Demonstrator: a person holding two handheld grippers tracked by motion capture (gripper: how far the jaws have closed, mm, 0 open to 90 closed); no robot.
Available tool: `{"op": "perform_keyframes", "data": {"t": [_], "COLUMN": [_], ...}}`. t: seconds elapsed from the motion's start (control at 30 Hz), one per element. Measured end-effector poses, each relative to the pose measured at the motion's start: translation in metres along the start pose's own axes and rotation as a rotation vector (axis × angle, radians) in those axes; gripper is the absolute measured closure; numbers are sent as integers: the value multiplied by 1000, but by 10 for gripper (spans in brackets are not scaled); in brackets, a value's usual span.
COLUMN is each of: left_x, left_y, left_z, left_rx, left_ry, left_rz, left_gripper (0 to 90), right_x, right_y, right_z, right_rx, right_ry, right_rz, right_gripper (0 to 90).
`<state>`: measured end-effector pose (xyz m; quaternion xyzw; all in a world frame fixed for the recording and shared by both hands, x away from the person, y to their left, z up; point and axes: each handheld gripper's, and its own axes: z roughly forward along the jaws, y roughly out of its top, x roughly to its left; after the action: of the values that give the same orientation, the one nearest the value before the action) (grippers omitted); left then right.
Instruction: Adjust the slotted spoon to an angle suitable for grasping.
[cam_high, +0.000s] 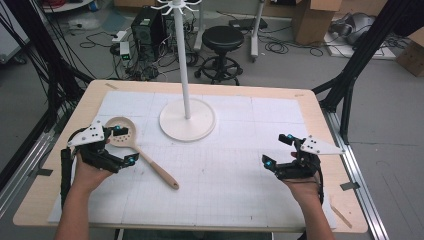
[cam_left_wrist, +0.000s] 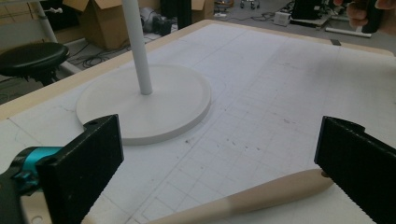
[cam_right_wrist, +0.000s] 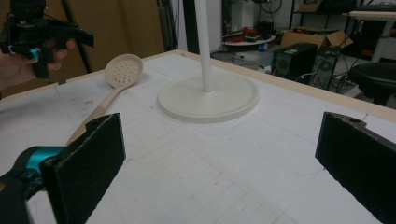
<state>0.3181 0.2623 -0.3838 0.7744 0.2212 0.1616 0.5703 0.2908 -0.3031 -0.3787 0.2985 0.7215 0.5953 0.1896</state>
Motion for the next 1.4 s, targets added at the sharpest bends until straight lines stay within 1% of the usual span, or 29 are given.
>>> {"op": "perform_keyframes", "data": {"t": [0.13,0.17,0.2,0.27,0.37,0.4,0.47,0.5,0.53,0.6,0.67,0.73,0.8,0.9,0.93,0.97,1.0,1.03,1.07,1.1,1.13,1.2,1.23,1.3,1.33,1.4], "left_x": [1,0,0,1,1,2,5,6,7,10,13,15,18,21,22,22,24,24,26,28,28,29,30,31,31,32], "left_y": [0,0,0,0,-1,-2,-3,-4,-5,-6,-10,-13,-16,-17,-18,-18,-18,-18,-18,-18,-18,-18,-18,-18,-19,-22], "left_z": [1,1,1,0,3,3,4,5,6,9,13,19,25,32,33,33,36,36,38,40,40,43,45,48,51,53], "left_rx": [7,7,8,3,23,29,40,45,60,97,136,199,241,275,290,290,315,315,325,343,343,366,388,407,435,462], "left_ry": [6,7,14,17,37,45,30,30,39,67,84,129,137,153,157,157,157,157,160,158,158,164,163,167,184,194], "left_rz": [-2,-1,2,-1,1,3,6,0,2,1,-7,-9,-11,-21,-21,-21,-32,-32,-38,-46,-46,-55,-55,-53,-54,-57], "left_gripper": [17,17,17,17,18,46,216,294,343,371,457,496,547,623,632,648,699,723,723,766,785,795,820,851,876,890], "right_x": [0,0,1,1,2,2,2,2,2,2,1,1,1,1,1,1,1,1,1,1,1,2,1,2,2,2], "right_y": [-1,-1,-1,-2,-2,-2,-2,-2,-2,-2,-3,-3,-4,-4,-4,-4,-4,-4,-4,-4,-4,-5,-5,-5,-5,-5], "right_z": [1,1,1,0,0,0,0,1,1,1,1,1,1,1,1,1,0,0,0,0,0,1,1,2,2,1], "right_rx": [7,10,14,9,10,11,12,12,13,13,12,17,19,19,21,21,20,20,21,24,24,27,29,32,38,36], "right_ry": [2,1,1,-4,-5,-5,-7,-9,-8,-9,-8,-7,-5,-7,-9,-9,-11,-11,-9,-10,-10,-9,-11,-10,-13,-13], "right_rz": [3,-6,-2,-4,-2,-2,-1,-3,-1,-3,-1,1,0,-4,2,2,0,0,1,-3,-3,-1,-5,-9,-13,-11], "right_gripper": [6,6,6,6,6,6,6,6,6,6,6,6,6,6,6,6,6,6,6,6,6,6,6,6,6,6]}}
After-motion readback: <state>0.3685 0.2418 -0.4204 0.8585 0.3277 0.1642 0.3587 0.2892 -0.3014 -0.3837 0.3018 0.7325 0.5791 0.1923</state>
